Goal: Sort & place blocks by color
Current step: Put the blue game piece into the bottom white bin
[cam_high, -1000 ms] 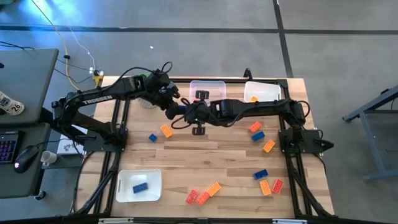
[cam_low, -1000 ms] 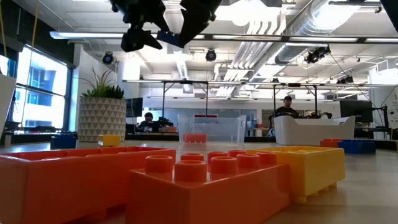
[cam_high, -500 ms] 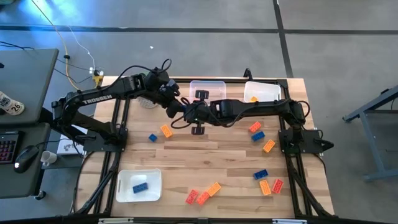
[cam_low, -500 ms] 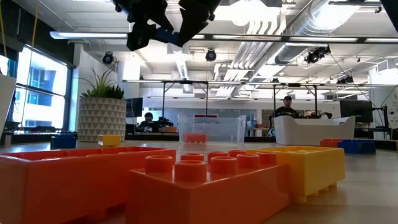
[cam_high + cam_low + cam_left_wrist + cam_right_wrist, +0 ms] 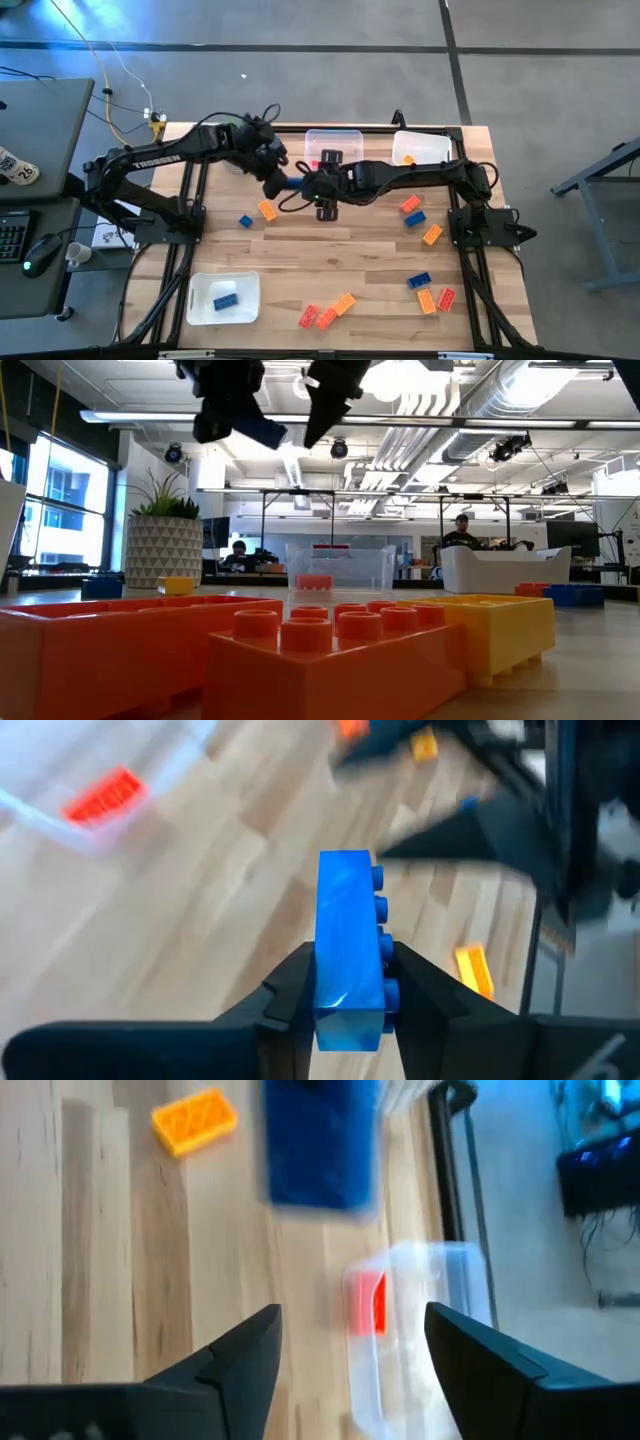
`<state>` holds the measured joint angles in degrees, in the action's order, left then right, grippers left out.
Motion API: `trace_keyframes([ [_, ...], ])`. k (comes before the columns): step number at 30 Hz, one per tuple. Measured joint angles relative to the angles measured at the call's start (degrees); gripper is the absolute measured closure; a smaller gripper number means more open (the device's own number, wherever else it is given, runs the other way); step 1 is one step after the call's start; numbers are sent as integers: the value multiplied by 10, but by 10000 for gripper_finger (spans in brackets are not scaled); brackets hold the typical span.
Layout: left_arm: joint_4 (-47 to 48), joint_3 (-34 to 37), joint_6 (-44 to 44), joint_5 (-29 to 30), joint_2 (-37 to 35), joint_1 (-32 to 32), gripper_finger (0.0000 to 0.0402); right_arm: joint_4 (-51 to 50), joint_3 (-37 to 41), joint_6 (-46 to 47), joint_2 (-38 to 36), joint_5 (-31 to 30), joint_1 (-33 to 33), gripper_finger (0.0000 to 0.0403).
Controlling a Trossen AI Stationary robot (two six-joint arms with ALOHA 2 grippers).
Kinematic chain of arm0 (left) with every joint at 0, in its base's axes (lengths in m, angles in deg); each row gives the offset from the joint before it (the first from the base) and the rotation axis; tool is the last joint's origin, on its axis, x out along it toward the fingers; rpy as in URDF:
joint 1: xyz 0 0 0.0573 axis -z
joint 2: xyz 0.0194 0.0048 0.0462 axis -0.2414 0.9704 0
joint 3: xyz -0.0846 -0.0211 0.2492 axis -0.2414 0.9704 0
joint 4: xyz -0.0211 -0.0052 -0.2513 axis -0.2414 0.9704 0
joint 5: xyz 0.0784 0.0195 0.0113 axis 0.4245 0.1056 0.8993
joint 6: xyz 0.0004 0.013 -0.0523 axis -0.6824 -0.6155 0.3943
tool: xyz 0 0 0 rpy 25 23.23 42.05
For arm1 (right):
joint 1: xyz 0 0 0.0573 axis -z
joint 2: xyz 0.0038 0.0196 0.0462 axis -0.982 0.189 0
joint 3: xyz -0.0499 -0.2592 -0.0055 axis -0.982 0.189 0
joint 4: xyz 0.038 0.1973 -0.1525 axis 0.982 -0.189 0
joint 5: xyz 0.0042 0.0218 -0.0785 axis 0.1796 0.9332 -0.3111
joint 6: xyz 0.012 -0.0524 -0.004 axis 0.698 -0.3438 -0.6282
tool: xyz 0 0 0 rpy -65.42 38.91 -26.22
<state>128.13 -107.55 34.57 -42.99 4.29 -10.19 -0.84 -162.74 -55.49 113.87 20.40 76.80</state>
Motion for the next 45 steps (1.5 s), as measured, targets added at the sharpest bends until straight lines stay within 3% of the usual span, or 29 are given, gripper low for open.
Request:
trace_keyframes([
  [6, 68, 0, 6, 3, 0, 62, 323, -70, 0, 43, 0, -3, 5, 166],
  [14, 158, 0, 78, 2, 0, 184, 323, -107, 0, 60, 0, -4, 26, 166],
  [25, 246, 0, 233, -1, 0, 344, 323, -108, 0, 54, 0, 8, 69, 165],
  [33, 222, 50, 368, 0, 0, 441, 323, -108, 0, 38, 0, 10, 96, 165],
  [41, 82, 124, 465, -6, 0, 497, 323, -116, 0, 32, 0, 29, 116, 165],
  [45, 56, 144, 489, 0, 1, 510, 315, -117, 0, 32, 0, 35, 124, 165],
])
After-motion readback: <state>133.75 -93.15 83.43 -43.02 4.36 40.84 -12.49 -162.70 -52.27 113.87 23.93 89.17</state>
